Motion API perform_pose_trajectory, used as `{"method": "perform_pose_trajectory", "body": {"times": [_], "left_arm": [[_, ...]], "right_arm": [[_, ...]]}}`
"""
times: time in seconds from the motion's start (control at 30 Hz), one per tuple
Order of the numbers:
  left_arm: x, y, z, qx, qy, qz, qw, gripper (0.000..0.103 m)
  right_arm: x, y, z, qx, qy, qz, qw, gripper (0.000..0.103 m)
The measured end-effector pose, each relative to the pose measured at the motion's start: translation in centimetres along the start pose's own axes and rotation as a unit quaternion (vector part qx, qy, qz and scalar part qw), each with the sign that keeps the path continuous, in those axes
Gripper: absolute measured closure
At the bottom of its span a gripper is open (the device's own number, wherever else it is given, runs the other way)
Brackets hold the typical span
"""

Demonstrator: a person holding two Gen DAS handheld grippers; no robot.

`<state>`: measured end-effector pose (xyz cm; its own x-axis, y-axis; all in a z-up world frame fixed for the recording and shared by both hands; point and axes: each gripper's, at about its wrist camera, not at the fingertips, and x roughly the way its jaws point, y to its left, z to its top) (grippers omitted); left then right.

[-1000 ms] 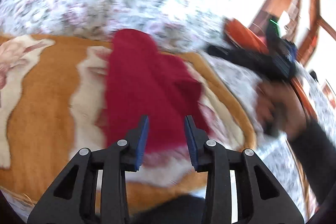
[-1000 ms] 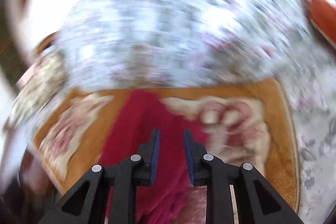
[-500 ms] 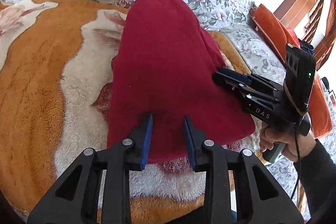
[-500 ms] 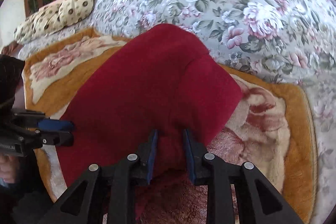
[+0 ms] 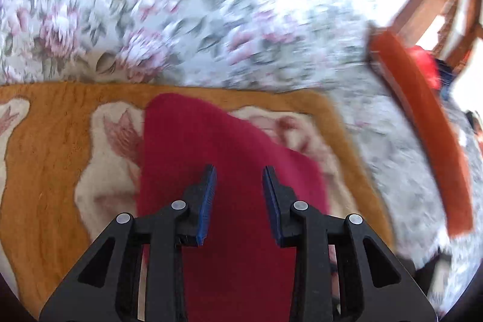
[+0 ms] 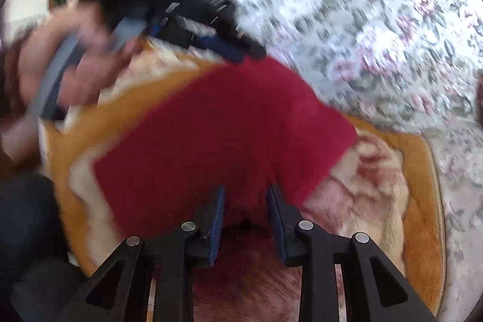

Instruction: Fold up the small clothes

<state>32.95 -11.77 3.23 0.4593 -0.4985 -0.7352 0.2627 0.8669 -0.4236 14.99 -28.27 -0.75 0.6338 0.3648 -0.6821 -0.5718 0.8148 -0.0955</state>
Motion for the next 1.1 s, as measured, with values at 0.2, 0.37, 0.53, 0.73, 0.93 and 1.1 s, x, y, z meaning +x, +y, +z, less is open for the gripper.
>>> {"method": "perform_pose_trajectory", "body": {"times": [0.2, 0.37, 0.53, 0.73, 0.93, 1.1], "left_arm": [[4.5, 1.5, -1.2, 0.022, 0.014, 0.063, 0.9976, 0.073], [4.5, 2.1, -2.1, 0.017, -0.02, 0.073, 0.997, 0.073], [4.6, 2.1, -2.2, 0.021, -0.028, 0.074, 0.9966, 0.073], [4.6, 2.6, -2.3, 0.012, -0.036, 0.064, 0.9973, 0.073], [4.8, 3.0, -2.4, 0.005, -0.046, 0.057, 0.9973, 0.073], [5.3, 2.6, -2.5, 0.015, -0.048, 0.075, 0.9959, 0.073]], "right_arm": [[0.1, -1.3, -1.2, 0.032, -0.039, 0.018, 0.999, 0.073], [-0.8, -3.0, -0.2, 0.062, -0.046, 0.025, 0.997, 0.073], [-5.4, -3.2, 1.0, 0.064, -0.12, 0.037, 0.99, 0.073], [-2.0, -0.7, 2.5, -0.005, -0.052, 0.071, 0.996, 0.073], [1.2, -0.2, -0.8, -0.032, -0.03, 0.057, 0.997, 0.073], [1.5, -0.6, -1.3, -0.026, -0.04, 0.067, 0.997, 0.073]]}}
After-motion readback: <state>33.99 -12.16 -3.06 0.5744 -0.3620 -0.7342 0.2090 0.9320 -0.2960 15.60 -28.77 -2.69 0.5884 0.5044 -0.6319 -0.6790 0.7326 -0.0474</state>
